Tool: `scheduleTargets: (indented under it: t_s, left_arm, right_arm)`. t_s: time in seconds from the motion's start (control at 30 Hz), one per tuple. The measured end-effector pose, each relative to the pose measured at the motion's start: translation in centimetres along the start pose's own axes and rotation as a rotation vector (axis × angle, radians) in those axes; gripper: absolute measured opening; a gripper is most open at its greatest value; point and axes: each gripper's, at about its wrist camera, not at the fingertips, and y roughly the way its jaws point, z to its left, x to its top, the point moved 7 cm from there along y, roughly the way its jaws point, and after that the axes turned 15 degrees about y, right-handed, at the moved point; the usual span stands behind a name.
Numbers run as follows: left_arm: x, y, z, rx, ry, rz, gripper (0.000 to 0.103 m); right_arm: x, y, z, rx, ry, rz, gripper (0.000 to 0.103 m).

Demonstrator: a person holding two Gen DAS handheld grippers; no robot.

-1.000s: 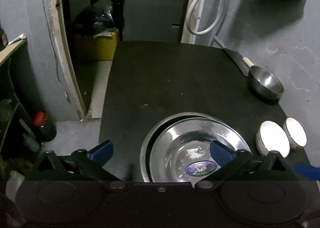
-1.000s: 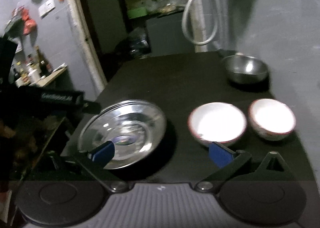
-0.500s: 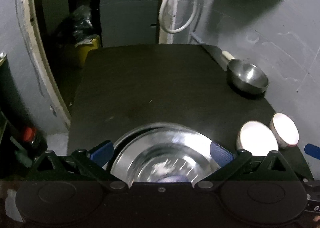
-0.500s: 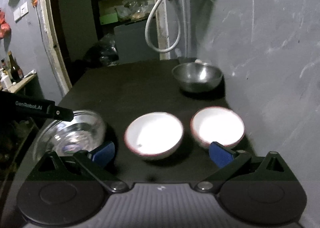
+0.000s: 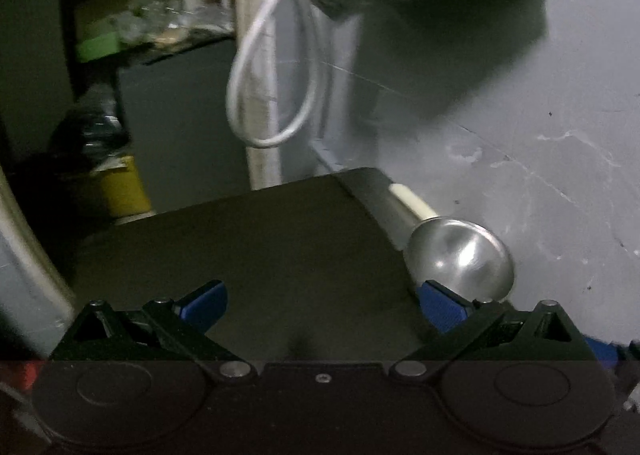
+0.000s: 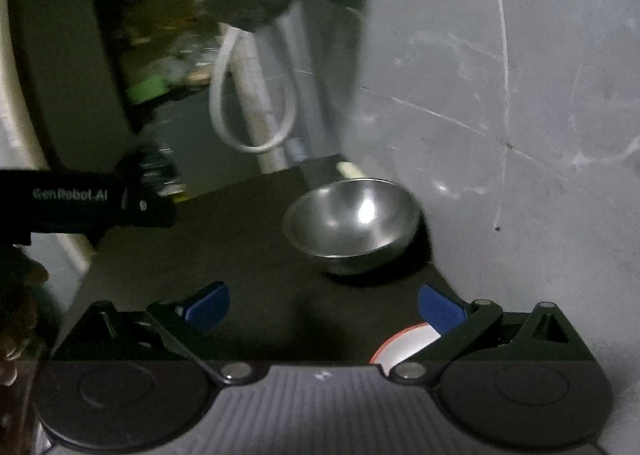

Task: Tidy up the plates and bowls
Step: 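Move the left tool to the steel saucepan with cream handle, then close the left tool on the saucepan's rim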

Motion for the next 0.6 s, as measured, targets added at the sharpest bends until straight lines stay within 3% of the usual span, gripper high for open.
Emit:
scheduleTargets:
  t_s: [0.23, 0.47, 0.53, 0.6]
  left_arm:
    - [2.4, 7.2, -2.1, -0.125, 0.002, 0.07, 0.102]
    - [2.7, 12.1, -3.8, -0.197, -0.031, 0.164, 0.097]
    - [2.6, 12.7, -3.9, -0.207, -0.056, 0.177, 0.094]
    - [2.4, 13.4, -4.0, -0.223, -0.087, 0.194, 0.08]
  right_arm:
    - [1.3, 2.6, -1.3, -0.04, 0.128, -0.045, 0.095]
    - [1.9, 4.6, -1.9, -0.066, 0.127, -0.036, 0.075]
    - [2.3, 5.0, -1.9, -0.069, 0.118, -0.033, 0.07]
    - [2.5, 5.5, -1.8, -0.068, 0.105, -0.016, 0.066]
